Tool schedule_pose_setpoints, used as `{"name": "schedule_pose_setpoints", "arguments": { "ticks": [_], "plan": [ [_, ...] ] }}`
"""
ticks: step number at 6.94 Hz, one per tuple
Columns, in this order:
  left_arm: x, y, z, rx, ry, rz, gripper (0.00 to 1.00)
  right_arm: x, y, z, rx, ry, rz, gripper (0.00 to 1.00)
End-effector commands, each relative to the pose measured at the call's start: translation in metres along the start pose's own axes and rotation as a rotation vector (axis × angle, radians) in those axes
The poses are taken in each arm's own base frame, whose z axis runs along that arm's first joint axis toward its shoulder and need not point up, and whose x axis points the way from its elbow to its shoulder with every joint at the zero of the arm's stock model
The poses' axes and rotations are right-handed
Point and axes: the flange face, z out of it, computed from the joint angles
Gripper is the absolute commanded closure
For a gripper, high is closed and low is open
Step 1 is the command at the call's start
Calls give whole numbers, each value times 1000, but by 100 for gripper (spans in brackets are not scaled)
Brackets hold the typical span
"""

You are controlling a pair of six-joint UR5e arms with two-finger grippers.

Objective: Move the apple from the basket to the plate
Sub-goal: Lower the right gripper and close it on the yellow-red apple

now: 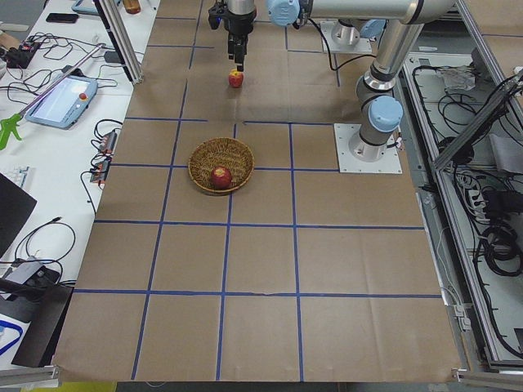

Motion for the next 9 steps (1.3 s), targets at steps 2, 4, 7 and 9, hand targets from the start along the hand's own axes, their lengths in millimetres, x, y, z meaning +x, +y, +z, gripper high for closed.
{"name": "schedule_pose_setpoints", "arguments": {
  "ticks": [2, 4, 7, 9],
  "plan": [
    [1, 2, -5, 1, 8, 1, 1, -19, 11, 66, -34, 28, -16, 0],
    [1, 2, -2, -5, 7, 1, 1, -15, 26, 84, -72, 42, -20, 0],
    [0, -2, 5, -11, 3, 0, 1, -14, 22, 82, -43, 32, -17, 45],
    [0, -3, 5, -10, 3, 1, 1, -10, 12, 65, -15, 22, -6, 62]
  ]
}}
